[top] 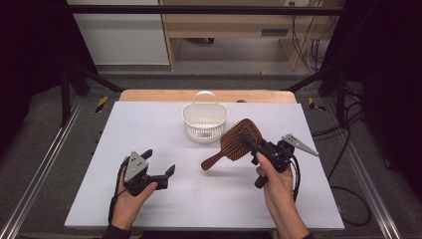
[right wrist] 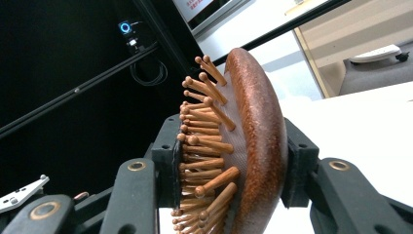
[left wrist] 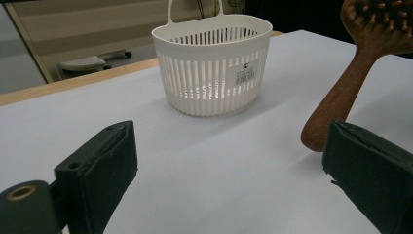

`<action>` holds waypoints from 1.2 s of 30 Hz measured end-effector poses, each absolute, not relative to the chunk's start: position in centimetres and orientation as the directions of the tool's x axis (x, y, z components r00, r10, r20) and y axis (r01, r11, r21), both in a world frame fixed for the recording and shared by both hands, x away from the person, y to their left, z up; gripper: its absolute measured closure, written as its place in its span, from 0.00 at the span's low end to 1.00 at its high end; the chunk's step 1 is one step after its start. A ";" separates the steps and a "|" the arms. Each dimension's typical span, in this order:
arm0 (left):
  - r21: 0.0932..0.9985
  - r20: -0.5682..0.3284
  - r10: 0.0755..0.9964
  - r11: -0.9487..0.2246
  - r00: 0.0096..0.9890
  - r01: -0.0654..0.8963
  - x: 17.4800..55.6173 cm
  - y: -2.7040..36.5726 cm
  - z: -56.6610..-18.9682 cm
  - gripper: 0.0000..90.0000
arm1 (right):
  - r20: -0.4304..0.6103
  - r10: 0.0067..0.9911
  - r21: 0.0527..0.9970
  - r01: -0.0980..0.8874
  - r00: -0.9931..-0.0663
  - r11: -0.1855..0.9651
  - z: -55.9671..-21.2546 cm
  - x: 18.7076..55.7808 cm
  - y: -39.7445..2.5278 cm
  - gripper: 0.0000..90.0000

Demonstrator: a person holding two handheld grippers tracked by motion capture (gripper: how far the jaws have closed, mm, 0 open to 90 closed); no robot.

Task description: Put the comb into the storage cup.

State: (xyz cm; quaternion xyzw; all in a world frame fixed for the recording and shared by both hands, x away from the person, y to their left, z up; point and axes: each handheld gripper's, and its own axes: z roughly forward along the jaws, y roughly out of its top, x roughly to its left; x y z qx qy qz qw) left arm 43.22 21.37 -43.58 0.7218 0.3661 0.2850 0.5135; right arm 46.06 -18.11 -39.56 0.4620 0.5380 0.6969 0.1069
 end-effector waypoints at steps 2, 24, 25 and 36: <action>0.951 0.036 0.824 -0.202 0.565 0.233 43.3 21.6 -43.6 0.06 | 0.531 0.647 0.848 0.347 -0.547 -0.402 -39.6 46.1 -18.3 0.59; 0.964 0.062 0.851 -0.186 0.521 0.189 42.4 23.8 -43.5 0.05 | 0.541 0.662 0.841 0.335 -0.519 -0.424 -39.7 46.4 -19.4 0.59; 0.964 0.069 0.851 -0.191 0.520 0.183 42.1 24.0 -43.4 0.05 | 0.541 0.663 0.841 0.336 -0.518 -0.424 -39.7 46.4 -19.4 0.59; 0.972 0.070 0.874 -0.167 0.482 0.163 40.0 27.7 -43.4 0.05 | 0.527 0.669 0.850 0.330 -0.524 -0.411 -38.6 46.9 -18.9 0.59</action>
